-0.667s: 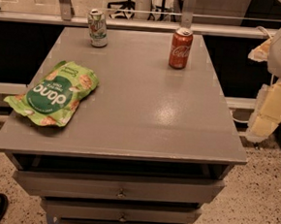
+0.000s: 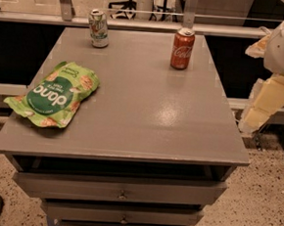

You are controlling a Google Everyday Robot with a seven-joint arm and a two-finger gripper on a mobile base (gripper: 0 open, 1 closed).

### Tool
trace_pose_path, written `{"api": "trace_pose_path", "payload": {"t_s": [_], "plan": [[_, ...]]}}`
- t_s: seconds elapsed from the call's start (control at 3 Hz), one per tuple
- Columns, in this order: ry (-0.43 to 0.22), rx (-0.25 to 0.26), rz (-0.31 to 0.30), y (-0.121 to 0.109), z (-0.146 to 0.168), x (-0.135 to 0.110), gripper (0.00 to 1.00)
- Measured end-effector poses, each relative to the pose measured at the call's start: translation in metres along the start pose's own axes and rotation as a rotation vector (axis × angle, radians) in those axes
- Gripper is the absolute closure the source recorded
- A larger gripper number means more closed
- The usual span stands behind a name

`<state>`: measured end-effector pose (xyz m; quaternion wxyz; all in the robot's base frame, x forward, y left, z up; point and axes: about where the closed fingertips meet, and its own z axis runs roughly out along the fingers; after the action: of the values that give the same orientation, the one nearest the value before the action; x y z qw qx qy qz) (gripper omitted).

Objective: Knock coke can over

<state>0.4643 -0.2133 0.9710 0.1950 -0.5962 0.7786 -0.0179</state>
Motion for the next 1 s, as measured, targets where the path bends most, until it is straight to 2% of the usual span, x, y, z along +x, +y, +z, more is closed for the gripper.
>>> {"api": "trace_pose_path", "payload": {"t_s": [0.33,1.0], "plan": [[-0.123,0.031,0.033,-0.048,0.026,-0.018,0.0],[-0.379,0.088,0.147,-0.169,0.108,-0.067,0.0]]}}
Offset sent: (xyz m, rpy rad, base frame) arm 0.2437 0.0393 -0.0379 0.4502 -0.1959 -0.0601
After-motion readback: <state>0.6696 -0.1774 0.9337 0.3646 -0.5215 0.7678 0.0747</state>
